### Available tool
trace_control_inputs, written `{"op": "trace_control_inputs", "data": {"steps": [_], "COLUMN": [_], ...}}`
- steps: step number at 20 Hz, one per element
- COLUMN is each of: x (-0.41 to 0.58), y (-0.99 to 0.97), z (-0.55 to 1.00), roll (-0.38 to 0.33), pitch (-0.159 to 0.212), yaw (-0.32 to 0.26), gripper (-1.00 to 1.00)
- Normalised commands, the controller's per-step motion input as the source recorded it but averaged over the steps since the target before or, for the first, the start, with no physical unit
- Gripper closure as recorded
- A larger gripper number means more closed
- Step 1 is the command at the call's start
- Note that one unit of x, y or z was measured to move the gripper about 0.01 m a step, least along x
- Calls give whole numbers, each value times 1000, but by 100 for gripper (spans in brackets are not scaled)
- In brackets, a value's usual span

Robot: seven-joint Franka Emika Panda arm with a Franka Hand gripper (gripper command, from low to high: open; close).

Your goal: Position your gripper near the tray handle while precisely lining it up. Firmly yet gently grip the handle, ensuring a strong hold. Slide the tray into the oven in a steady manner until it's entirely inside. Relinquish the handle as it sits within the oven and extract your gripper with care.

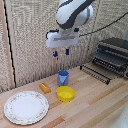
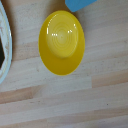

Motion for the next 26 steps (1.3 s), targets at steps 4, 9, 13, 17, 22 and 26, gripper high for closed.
{"op": "trace_control_inputs", "data": {"steps": [4, 9, 13, 17, 22, 26], "x": [79, 80, 134, 164, 150, 132], "y": [-396, -507, -509, -534, -496, -411], "z": [-1, 0, -4, -51, -88, -204], "roll": [-278, -315, -306, -264, -259, -262], "pitch": [15, 0, 1, 10, 27, 61], "yaw": [0, 0, 0, 32, 63, 115], "gripper": [-100, -100, -100, -100, -100, -100]}}
